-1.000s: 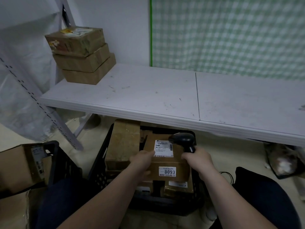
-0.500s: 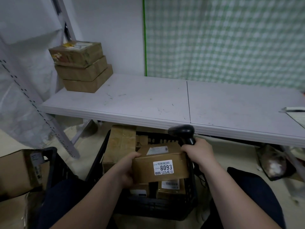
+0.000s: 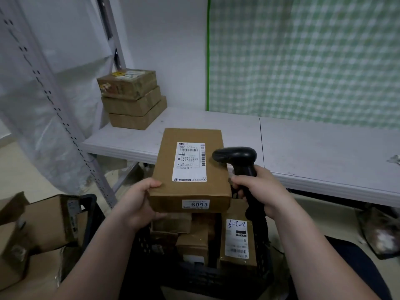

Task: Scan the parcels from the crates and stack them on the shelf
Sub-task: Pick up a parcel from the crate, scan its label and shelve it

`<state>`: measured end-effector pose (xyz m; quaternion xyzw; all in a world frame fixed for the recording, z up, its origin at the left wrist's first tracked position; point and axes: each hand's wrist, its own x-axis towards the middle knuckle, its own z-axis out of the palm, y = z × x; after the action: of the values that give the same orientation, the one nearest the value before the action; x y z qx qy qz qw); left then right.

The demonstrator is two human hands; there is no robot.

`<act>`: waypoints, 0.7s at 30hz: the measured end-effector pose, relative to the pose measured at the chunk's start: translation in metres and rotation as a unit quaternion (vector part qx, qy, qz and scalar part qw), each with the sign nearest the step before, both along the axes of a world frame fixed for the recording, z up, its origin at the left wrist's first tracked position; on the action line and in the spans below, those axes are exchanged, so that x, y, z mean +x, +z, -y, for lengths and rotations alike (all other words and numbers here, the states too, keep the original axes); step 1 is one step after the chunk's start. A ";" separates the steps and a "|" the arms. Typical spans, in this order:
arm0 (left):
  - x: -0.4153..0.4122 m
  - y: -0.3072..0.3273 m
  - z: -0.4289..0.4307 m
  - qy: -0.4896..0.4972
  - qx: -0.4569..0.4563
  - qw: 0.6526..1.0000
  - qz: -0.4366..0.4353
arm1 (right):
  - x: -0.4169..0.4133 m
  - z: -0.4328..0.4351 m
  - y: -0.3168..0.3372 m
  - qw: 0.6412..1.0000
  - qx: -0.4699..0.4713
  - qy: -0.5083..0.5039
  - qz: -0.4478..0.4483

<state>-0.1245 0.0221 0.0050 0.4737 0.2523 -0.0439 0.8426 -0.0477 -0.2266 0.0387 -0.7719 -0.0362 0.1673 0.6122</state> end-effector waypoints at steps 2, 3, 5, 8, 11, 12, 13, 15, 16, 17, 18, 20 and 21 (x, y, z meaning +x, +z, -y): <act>0.002 0.000 -0.002 0.016 0.015 1.000 0.017 | 0.001 -0.006 0.005 1.000 0.027 -0.001 0.013; 0.003 0.000 -0.002 0.027 0.027 0.999 0.023 | 0.001 -0.008 0.007 0.999 0.040 -0.001 0.018; 0.007 0.000 0.000 0.053 0.044 0.997 0.031 | 0.003 -0.012 0.010 0.998 0.056 -0.001 0.026; 0.012 -0.005 0.000 0.077 0.051 0.995 0.036 | 0.004 -0.016 0.011 0.998 0.061 0.005 0.029; 0.016 -0.008 -0.001 0.080 0.061 0.994 0.037 | 0.005 -0.020 0.012 0.997 0.066 0.019 0.025; 0.017 -0.008 -0.001 0.080 0.064 0.994 0.039 | 0.005 -0.022 0.012 0.997 0.068 0.024 0.024; 0.019 -0.008 0.000 0.079 0.063 0.994 0.041 | 0.005 -0.023 0.013 0.997 0.070 0.030 0.024; 0.021 -0.008 0.000 0.078 0.059 0.994 0.045 | 0.006 -0.026 0.015 0.996 0.073 0.043 0.026; 0.022 -0.009 0.000 0.076 0.059 0.994 0.047 | 0.006 -0.027 0.015 0.996 0.073 0.048 0.027; 0.022 -0.009 0.000 0.074 0.060 0.994 0.048 | 0.007 -0.028 0.015 0.996 0.072 0.051 0.026; 0.023 -0.009 0.000 0.072 0.060 0.994 0.049 | 0.008 -0.029 0.015 0.996 0.069 0.053 0.025; 0.025 -0.010 -0.002 0.070 0.059 0.995 0.048 | 0.010 -0.031 0.014 0.996 0.066 0.057 0.021; 0.026 -0.011 -0.002 0.069 0.059 0.995 0.048 | 0.011 -0.032 0.013 0.996 0.066 0.060 0.018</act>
<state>-0.0990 0.0245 -0.0061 0.5059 0.2464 0.0523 0.8250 -0.0366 -0.1948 0.0521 -0.7290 -0.1041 0.1869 0.6503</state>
